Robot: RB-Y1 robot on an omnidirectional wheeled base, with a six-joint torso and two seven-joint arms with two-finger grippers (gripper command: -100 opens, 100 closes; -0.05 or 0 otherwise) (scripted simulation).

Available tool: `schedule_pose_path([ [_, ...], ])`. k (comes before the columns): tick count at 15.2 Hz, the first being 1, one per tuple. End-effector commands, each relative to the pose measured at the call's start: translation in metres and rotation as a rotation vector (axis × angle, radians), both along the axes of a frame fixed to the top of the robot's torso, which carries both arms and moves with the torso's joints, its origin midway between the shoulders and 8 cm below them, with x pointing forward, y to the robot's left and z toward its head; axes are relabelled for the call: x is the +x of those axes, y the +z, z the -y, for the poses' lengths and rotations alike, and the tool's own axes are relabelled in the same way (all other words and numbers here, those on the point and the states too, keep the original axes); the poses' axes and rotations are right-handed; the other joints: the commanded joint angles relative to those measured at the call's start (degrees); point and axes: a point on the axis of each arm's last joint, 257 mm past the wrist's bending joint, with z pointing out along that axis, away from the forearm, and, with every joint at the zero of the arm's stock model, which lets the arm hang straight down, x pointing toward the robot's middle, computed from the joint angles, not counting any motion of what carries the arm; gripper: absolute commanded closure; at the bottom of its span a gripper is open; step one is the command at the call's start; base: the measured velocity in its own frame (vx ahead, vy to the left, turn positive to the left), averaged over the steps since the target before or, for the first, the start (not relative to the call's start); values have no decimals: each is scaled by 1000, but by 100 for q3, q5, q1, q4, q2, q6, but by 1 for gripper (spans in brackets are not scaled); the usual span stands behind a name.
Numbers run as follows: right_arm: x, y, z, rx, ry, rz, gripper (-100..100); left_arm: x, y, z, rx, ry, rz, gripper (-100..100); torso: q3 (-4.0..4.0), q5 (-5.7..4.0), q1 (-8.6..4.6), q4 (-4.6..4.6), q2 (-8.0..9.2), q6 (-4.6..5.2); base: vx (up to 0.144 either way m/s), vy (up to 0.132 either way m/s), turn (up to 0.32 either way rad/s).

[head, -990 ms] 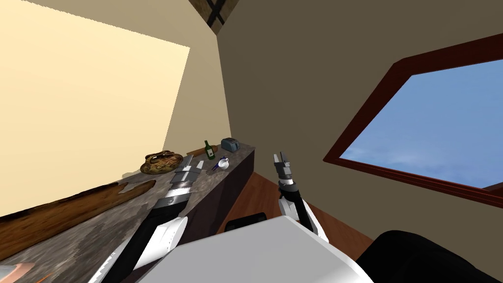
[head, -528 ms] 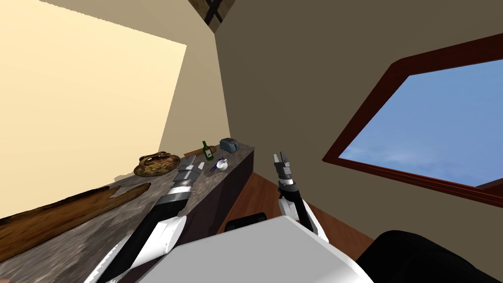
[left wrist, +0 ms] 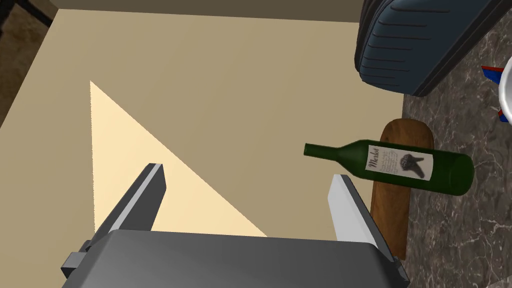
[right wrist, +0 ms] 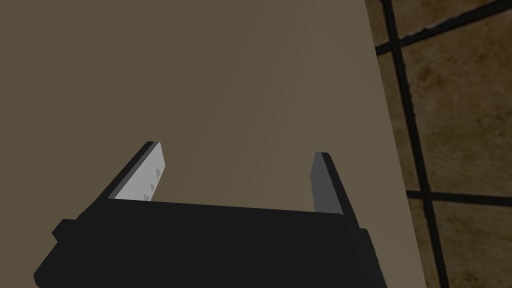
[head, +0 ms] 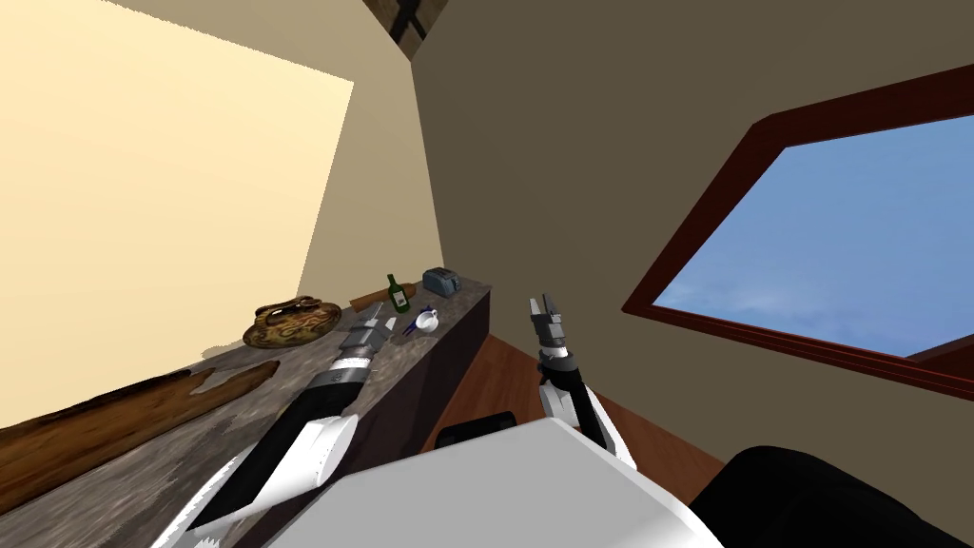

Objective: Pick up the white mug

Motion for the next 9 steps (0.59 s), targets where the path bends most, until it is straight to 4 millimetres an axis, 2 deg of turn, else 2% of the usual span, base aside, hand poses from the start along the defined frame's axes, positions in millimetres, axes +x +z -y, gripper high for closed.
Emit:
schedule_pose_path([
  [1, 0, 0, 0, 0, 0, 0, 0, 3, -11, -3, -5, 9, -45, -100, 0, 0, 0, 0, 0, 0, 27, -5, -27],
  [9, 0, 0, 0, 0, 0, 0, 0, 10, -37, -14, -16, 34, -172, -100, -1, 0, 0, -1, -2, -1, 29, -6, -33],
])
